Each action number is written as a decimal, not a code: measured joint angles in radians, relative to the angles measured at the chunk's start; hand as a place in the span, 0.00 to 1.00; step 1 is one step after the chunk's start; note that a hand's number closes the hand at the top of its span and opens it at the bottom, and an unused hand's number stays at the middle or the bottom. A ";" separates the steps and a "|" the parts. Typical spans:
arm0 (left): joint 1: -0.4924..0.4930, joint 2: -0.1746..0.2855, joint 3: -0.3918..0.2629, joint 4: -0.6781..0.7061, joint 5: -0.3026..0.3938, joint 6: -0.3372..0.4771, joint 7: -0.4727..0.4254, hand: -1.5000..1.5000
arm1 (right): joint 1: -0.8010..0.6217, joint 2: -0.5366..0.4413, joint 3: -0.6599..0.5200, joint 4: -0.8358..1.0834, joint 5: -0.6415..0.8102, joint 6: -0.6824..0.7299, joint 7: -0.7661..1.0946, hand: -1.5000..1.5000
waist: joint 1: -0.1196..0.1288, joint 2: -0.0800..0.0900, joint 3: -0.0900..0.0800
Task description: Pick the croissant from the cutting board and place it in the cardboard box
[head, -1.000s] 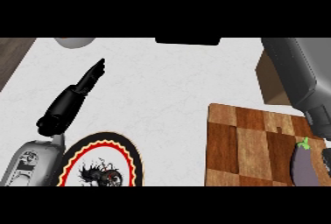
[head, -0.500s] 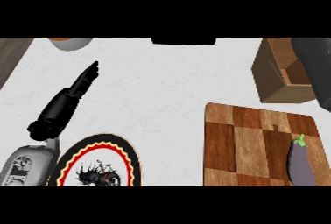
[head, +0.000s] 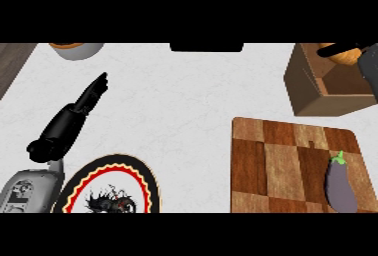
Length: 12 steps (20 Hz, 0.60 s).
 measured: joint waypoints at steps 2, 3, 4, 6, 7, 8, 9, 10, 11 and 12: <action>-0.008 -0.006 -0.001 0.000 -0.004 0.003 0.007 0.50 | 0.020 -0.013 -0.021 0.004 -0.030 0.043 -0.041 0.00 | -0.003 -0.001 0.000; -0.012 -0.004 0.003 0.006 -0.003 0.000 0.005 0.50 | 0.023 -0.012 -0.028 0.002 -0.045 0.067 -0.058 0.00 | -0.005 -0.001 0.000; -0.004 0.000 0.007 -0.003 0.001 -0.007 0.007 0.50 | 0.037 -0.006 -0.033 -0.007 -0.057 0.080 -0.081 0.00 | -0.006 -0.003 0.000; 0.000 0.005 0.012 -0.012 0.004 -0.015 0.015 0.50 | 0.055 -0.007 -0.044 -0.028 -0.082 0.096 -0.138 0.00 | -0.007 -0.004 0.000; -0.003 0.005 0.013 -0.008 0.003 -0.017 0.013 0.50 | 0.062 -0.007 -0.050 -0.038 -0.092 0.091 -0.168 0.00 | -0.006 -0.003 0.000; 0.001 0.002 0.011 -0.017 0.003 -0.017 0.019 0.50 | 0.071 -0.010 -0.056 -0.054 -0.103 0.078 -0.202 0.00 | -0.006 -0.003 0.000; 0.013 0.006 0.013 -0.024 0.003 -0.019 0.012 0.50 | 0.076 -0.005 -0.064 -0.073 -0.113 0.051 -0.227 0.00 | -0.005 -0.004 0.000; 0.012 -0.001 0.009 -0.025 0.000 -0.015 0.014 0.50 | 0.083 0.001 -0.074 -0.096 -0.125 0.013 -0.257 0.00 | -0.007 -0.004 0.001; 0.012 0.000 0.011 -0.028 0.000 -0.014 0.017 0.50 | 0.083 0.002 -0.093 -0.122 -0.144 -0.027 -0.285 0.00 | -0.009 -0.005 0.001; 0.011 0.000 0.012 -0.027 0.000 -0.013 0.017 0.50 | 0.079 0.005 -0.121 -0.150 -0.171 -0.075 -0.309 0.00 | -0.012 -0.006 0.002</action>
